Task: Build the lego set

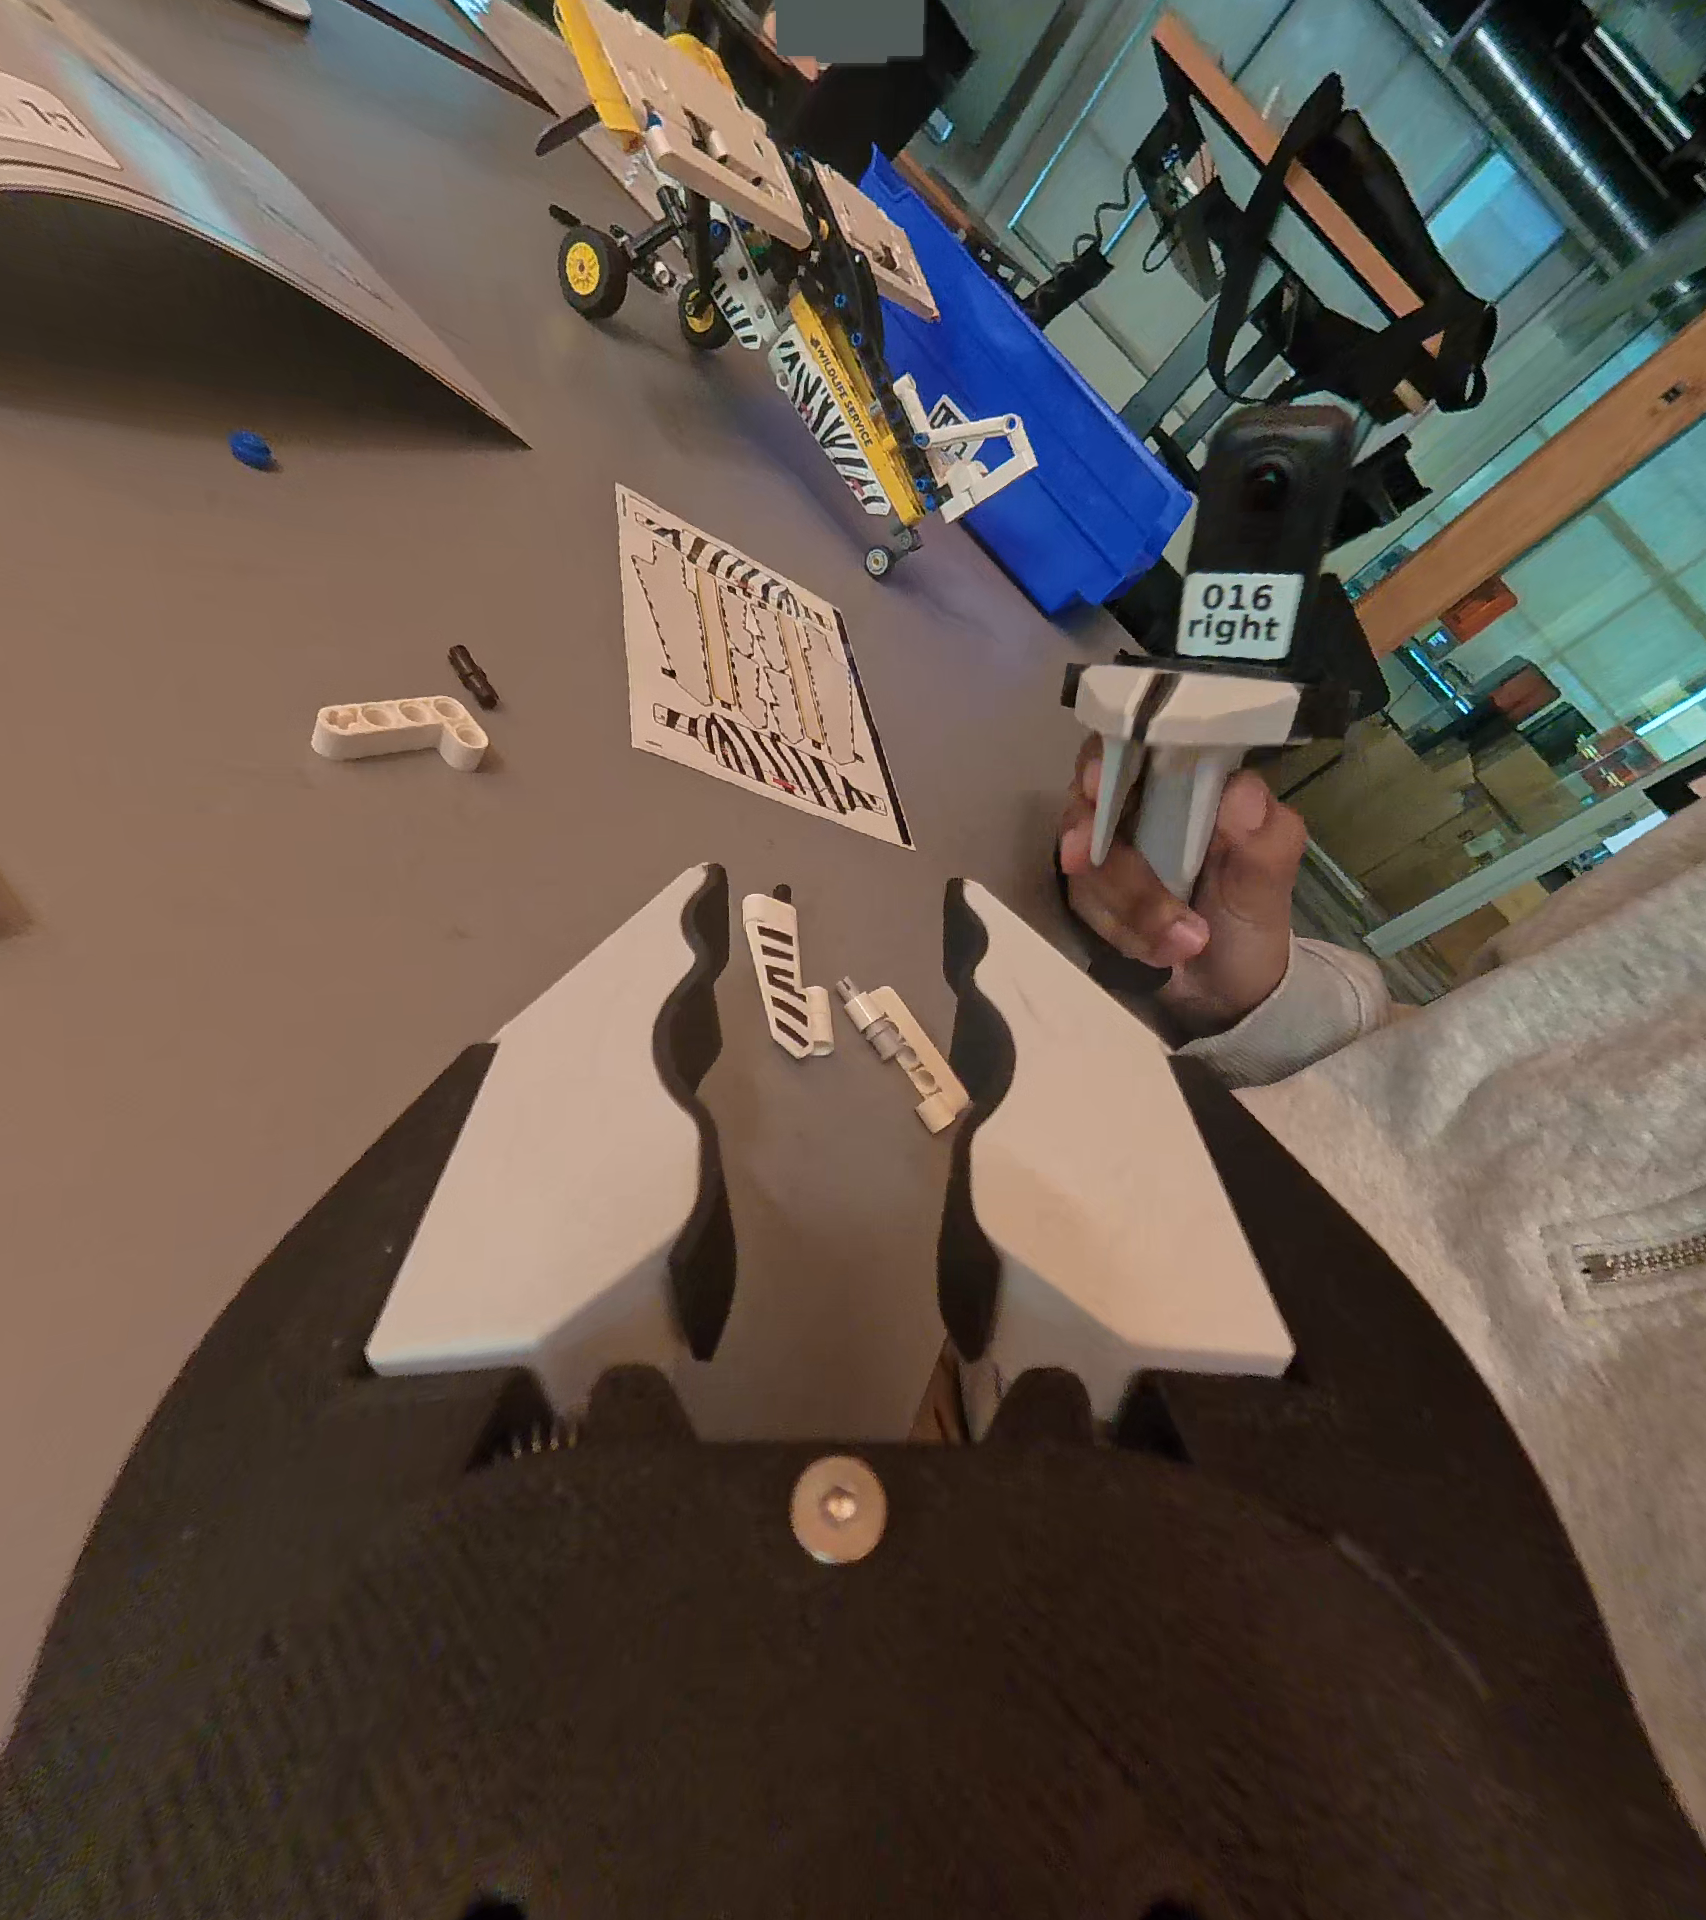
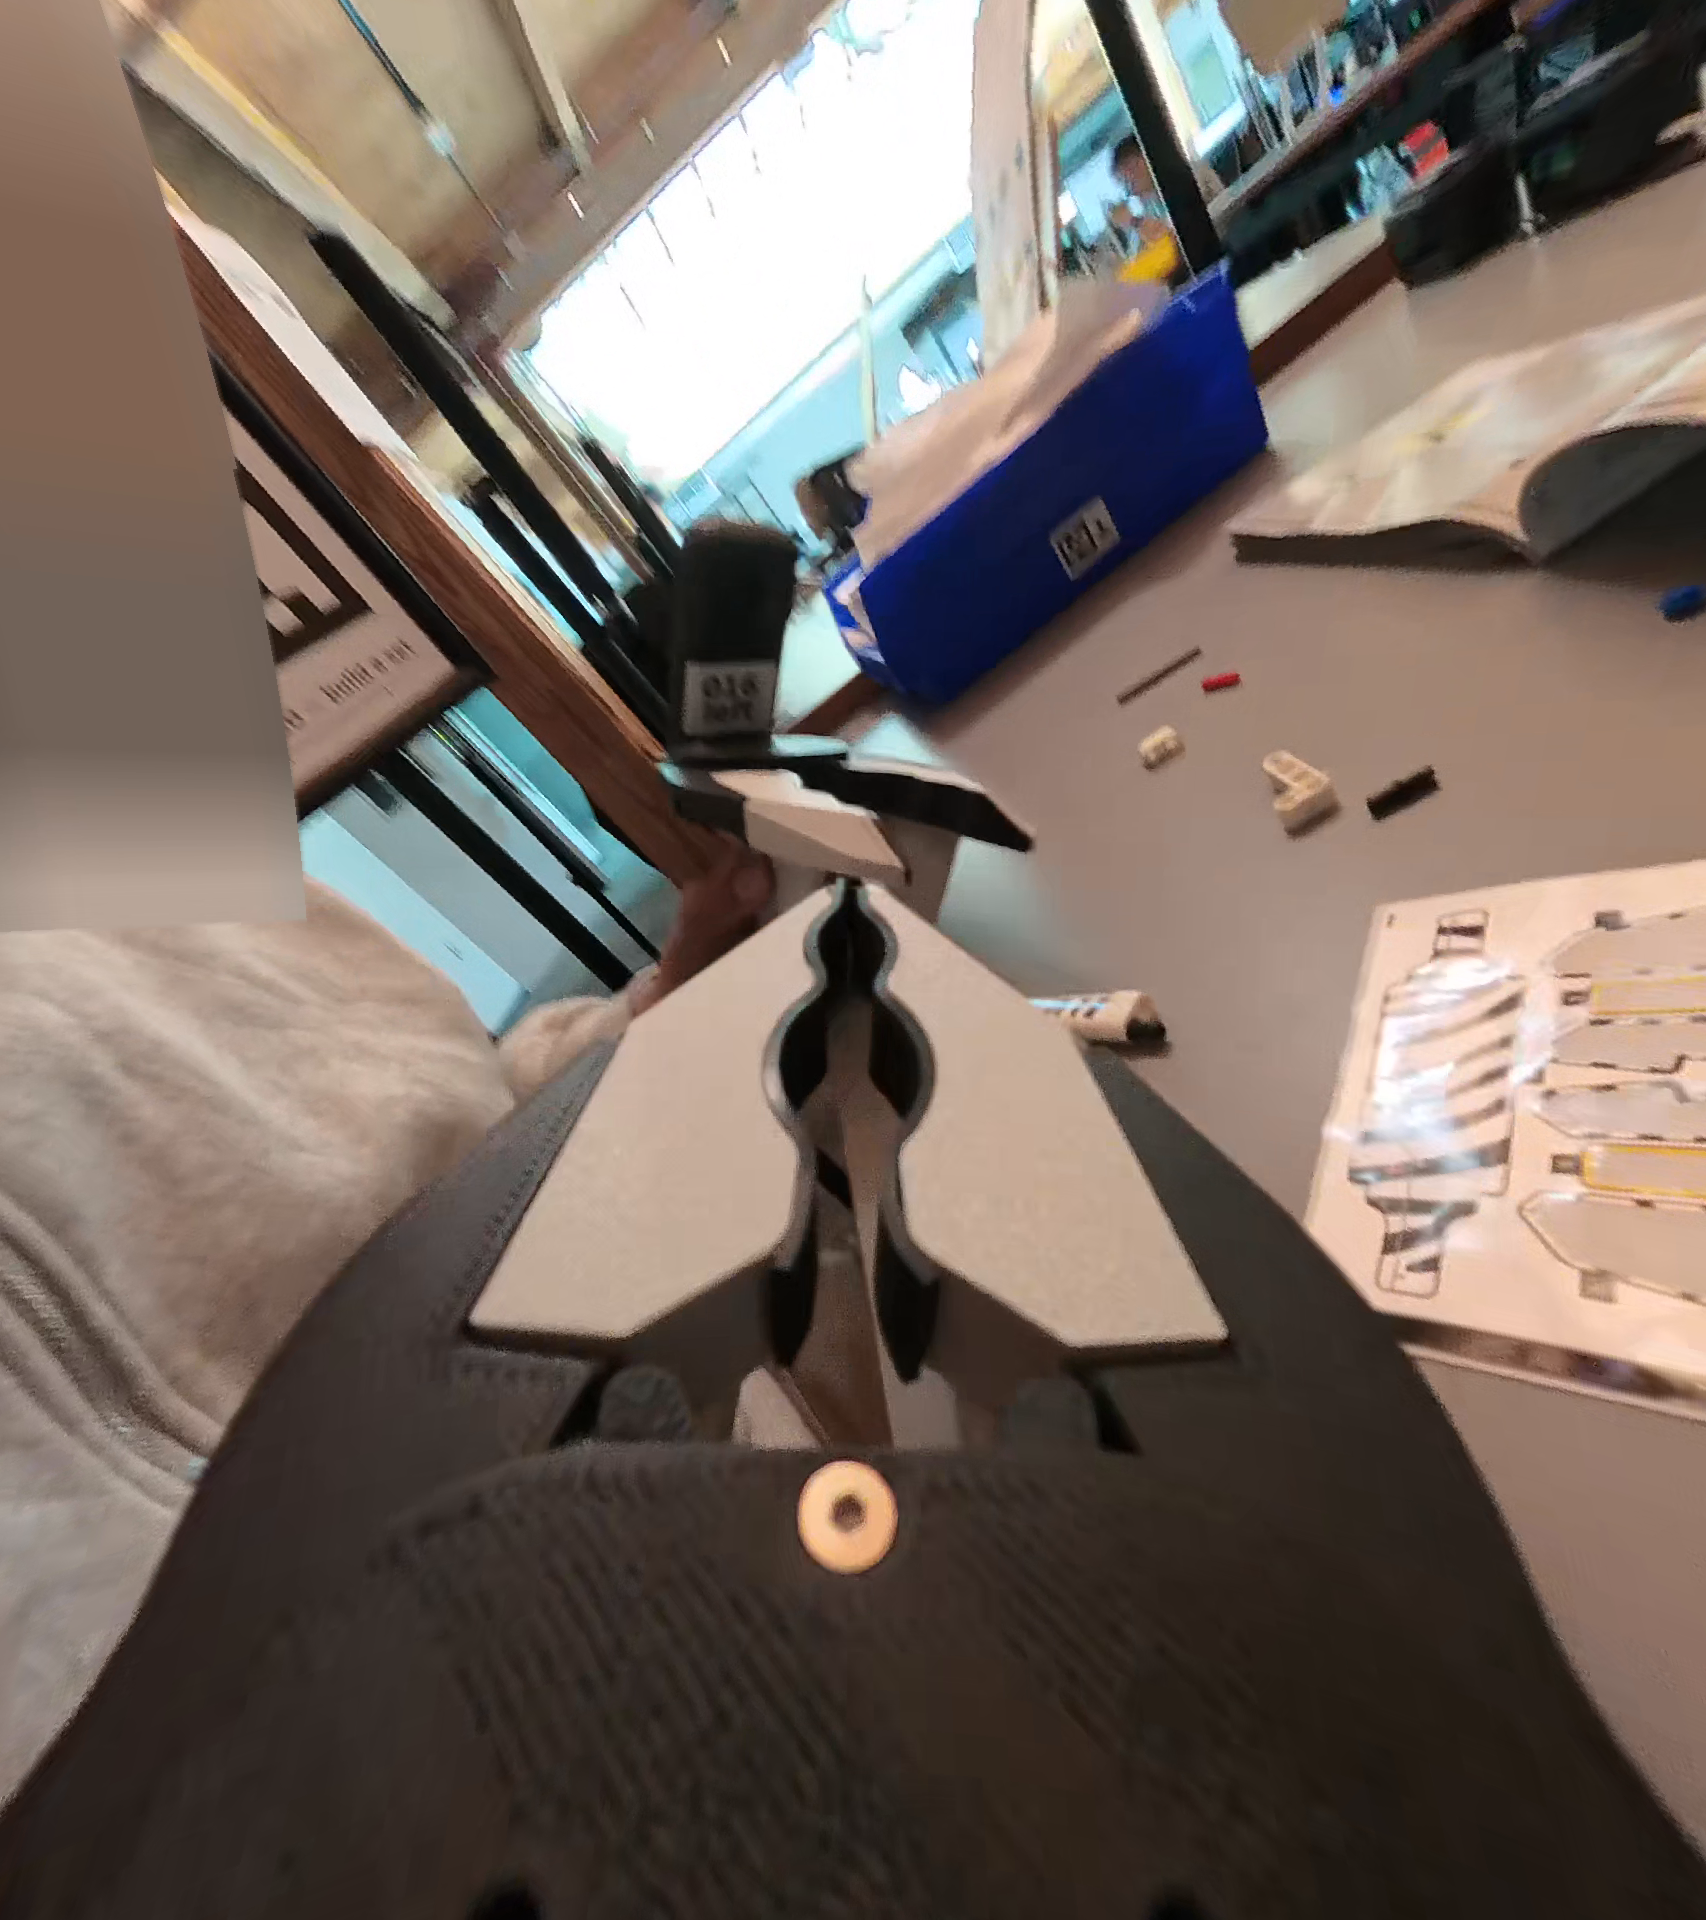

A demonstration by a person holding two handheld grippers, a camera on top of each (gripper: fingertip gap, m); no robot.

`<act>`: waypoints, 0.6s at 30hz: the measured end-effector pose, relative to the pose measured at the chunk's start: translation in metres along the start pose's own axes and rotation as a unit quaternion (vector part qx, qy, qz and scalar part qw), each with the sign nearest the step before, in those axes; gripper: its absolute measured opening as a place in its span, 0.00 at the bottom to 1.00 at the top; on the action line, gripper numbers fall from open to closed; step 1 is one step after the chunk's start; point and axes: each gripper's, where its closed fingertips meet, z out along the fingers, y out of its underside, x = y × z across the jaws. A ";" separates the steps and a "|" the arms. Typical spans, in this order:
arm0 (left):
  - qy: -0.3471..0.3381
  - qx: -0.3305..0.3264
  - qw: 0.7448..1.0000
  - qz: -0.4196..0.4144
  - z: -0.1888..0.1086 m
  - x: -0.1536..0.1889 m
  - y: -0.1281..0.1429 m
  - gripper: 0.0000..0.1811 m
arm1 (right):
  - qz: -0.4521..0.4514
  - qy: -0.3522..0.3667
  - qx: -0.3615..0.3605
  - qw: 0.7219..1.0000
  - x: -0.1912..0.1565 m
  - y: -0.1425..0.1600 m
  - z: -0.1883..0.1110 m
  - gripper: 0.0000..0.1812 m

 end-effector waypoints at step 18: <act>0.054 0.039 0.997 -0.034 -0.005 0.007 -0.015 0.23 | -0.106 0.030 0.035 0.993 -0.012 -0.005 -0.003 0.01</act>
